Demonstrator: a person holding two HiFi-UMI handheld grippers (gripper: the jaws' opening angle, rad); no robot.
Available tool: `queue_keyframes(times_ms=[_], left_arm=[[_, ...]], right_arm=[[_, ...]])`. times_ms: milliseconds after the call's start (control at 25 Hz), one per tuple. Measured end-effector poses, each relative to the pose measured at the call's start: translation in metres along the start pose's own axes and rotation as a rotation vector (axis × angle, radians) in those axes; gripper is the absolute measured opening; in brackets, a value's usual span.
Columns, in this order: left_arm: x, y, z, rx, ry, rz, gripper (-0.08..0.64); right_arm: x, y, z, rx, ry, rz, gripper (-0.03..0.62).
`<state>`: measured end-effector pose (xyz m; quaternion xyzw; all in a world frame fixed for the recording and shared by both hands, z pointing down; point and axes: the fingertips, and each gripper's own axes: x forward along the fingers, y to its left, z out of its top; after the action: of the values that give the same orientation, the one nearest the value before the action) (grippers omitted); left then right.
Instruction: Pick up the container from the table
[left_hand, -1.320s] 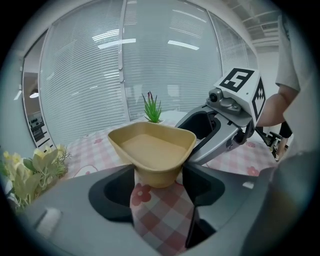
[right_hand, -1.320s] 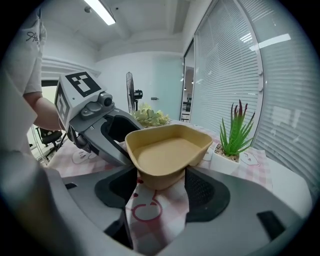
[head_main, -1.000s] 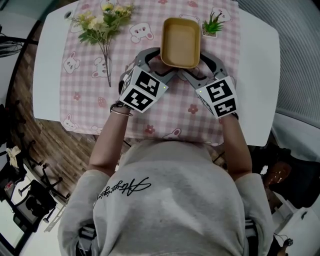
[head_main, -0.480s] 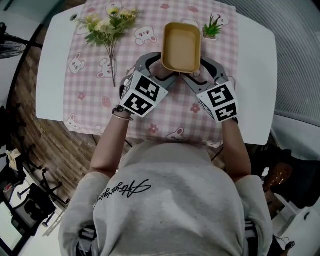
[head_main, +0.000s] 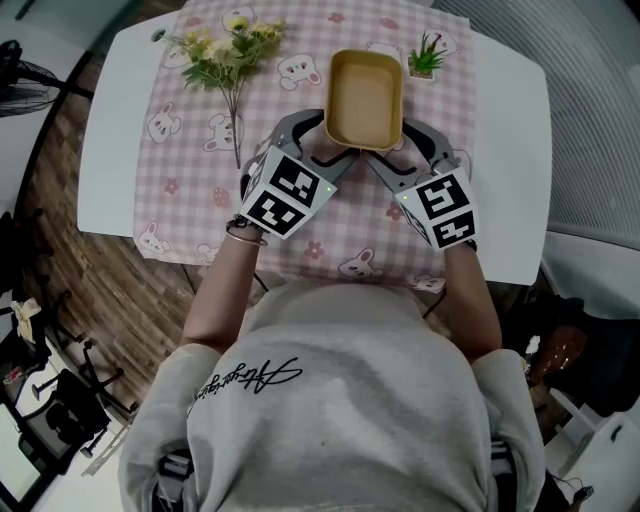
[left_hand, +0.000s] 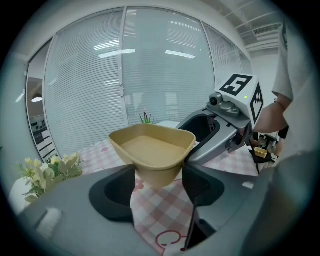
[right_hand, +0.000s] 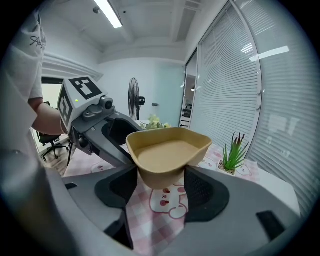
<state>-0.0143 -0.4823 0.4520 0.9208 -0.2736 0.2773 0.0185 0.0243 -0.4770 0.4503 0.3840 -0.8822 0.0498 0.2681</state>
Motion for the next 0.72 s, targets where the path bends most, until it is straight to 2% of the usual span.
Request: queue_keyframes(times_ms=[720], left_arm=[[-0.044,-0.011,0.007,0.016,-0.032,0.028,0.290]], right_arm=[[-0.021,0.031,0.024,-0.017,-0.047,-0.005,0.290]])
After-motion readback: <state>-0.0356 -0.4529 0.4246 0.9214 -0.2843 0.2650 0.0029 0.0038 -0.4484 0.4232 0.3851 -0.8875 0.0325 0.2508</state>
